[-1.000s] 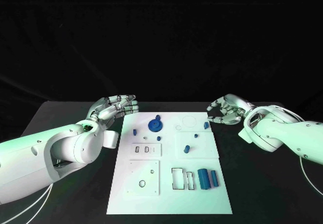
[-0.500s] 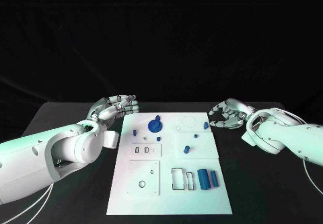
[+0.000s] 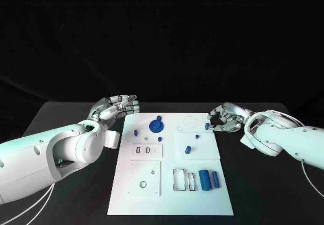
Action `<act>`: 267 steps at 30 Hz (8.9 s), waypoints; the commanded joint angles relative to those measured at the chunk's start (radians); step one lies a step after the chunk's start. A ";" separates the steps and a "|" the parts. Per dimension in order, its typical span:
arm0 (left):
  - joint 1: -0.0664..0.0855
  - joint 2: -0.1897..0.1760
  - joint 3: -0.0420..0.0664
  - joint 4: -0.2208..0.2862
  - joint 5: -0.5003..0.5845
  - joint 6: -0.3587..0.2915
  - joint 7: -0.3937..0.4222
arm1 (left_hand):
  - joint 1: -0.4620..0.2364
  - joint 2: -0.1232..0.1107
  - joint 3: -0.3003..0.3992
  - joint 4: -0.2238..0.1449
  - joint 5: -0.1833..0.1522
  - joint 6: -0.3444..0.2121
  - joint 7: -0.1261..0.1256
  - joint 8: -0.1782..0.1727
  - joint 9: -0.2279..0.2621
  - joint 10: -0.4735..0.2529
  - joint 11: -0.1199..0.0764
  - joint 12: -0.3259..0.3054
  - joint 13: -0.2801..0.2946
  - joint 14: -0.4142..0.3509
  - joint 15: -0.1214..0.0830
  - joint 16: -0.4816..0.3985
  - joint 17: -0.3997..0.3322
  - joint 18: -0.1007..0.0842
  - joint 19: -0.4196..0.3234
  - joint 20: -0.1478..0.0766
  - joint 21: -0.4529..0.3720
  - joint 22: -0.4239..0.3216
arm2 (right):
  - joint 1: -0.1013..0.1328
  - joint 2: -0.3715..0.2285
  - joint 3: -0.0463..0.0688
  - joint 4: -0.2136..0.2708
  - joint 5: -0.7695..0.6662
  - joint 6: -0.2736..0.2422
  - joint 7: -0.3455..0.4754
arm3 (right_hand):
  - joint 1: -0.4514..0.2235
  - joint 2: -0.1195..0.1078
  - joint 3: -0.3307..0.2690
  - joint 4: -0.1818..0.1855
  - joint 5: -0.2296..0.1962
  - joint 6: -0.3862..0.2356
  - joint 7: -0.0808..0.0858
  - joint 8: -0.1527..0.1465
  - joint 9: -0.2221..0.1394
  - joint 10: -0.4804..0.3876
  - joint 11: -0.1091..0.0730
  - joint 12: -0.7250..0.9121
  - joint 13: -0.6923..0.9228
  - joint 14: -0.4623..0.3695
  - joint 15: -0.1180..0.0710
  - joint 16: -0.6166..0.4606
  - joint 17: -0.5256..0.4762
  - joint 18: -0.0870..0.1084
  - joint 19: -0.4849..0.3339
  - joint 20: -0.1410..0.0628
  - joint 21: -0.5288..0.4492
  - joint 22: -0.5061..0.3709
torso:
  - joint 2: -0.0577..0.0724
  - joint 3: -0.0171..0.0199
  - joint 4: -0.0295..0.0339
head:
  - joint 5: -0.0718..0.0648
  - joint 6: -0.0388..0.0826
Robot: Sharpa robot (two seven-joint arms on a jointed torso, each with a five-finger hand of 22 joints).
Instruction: Assemble the parts on the task board
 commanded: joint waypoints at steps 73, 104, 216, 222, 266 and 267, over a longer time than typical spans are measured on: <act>0.000 0.001 0.000 -0.018 0.002 0.017 0.004 | -0.008 0.003 0.031 -0.020 0.020 -0.007 0.044 -0.004 0.003 -0.002 0.005 -0.013 0.002 -0.006 0.001 -0.010 0.007 0.000 -0.015 0.002 -0.005 -0.003 | 0.001 0.057 0.001 0.164 -0.109 -0.179 -0.238 | -0.028 0.048 0.191 -0.039 -0.045 0.151 -0.054 0.104 0.030 0.061 -0.043 0.025 0.196 0.102 -0.039 0.006 0.263 -0.019 0.020 -0.036 0.021 0.040 | -0.018 -0.0112 -0.0012 | 0.003 -0.022; -0.001 0.025 -0.001 -0.043 0.002 0.022 -0.007 | -0.014 0.000 0.032 -0.020 0.011 -0.006 0.044 -0.004 0.003 -0.001 0.005 -0.014 0.002 -0.005 0.001 -0.010 0.008 0.000 -0.015 0.002 -0.005 -0.003 | -0.060 0.332 -0.008 0.195 -0.310 -0.112 -0.398 | -0.059 0.037 0.196 -0.037 -0.041 0.151 -0.057 0.108 0.036 0.061 -0.045 0.025 0.196 0.102 -0.040 0.006 0.263 -0.017 0.018 -0.036 0.014 0.036 | -0.033 -0.0216 0.0068 | 0.048 -0.060; 0.056 0.095 -0.007 -0.131 -0.799 0.466 -0.795 | -0.140 0.012 -0.085 0.103 -0.075 0.150 -0.160 0.306 0.515 0.479 -0.242 1.137 1.076 0.699 -0.265 1.331 1.363 -0.093 0.677 -0.259 1.082 1.027 | 0.019 0.056 -0.005 0.189 0.313 -0.181 -0.001 | -0.062 0.057 -0.152 0.075 -0.053 0.007 -0.016 0.099 -0.017 -0.024 -0.008 -0.069 0.094 0.091 -0.009 -0.009 0.216 0.012 -0.043 -0.008 -0.152 -0.045 | -0.091 0.0118 -0.0079 | 0.079 -0.109; 0.074 0.142 -0.013 -0.146 -0.878 0.516 -0.889 | -0.157 0.028 -0.075 0.103 -0.077 0.078 -0.137 0.296 0.569 0.316 -0.220 0.935 0.851 0.688 -0.248 1.309 1.320 -0.095 0.665 -0.247 1.096 1.053 | 0.020 0.052 -0.005 0.180 0.298 -0.180 -0.018 | -0.063 0.057 -0.152 0.075 -0.049 0.007 -0.016 0.100 -0.017 -0.026 -0.008 -0.072 0.091 0.090 -0.009 -0.011 0.212 0.012 -0.044 -0.008 -0.156 -0.048 | -0.092 0.0150 -0.0071 | 0.076 -0.114; 0.122 0.311 -0.058 -0.240 -0.977 0.729 -1.084 | -0.320 0.019 0.023 0.104 -0.170 -0.015 -0.131 0.412 0.693 0.449 -0.214 1.290 1.215 0.699 -0.242 1.331 1.363 -0.168 0.860 -0.239 1.310 1.451 | 0.020 0.063 -0.006 0.151 0.256 -0.152 -0.086 | -0.070 0.054 -0.150 0.077 -0.038 0.005 -0.017 0.103 -0.015 -0.033 -0.009 -0.081 0.081 0.084 -0.010 -0.019 0.190 0.017 -0.054 -0.008 -0.177 -0.062 | -0.087 0.0111 -0.0098 | 0.073 -0.136; 0.122 0.312 -0.058 -0.241 -0.976 0.729 -1.084 | -0.327 0.018 0.018 0.104 -0.175 -0.022 -0.128 0.404 0.688 0.447 -0.211 1.289 1.212 0.699 -0.241 1.331 1.363 -0.168 0.859 -0.237 1.310 1.451 | 0.020 0.063 -0.006 0.151 0.255 -0.152 -0.086 | -0.070 0.054 -0.150 0.077 -0.038 0.005 -0.017 0.103 -0.015 -0.033 -0.009 -0.081 0.081 0.084 -0.010 -0.019 0.190 0.017 -0.054 -0.008 -0.177 -0.062 | -0.087 0.0114 -0.0098 | 0.072 -0.136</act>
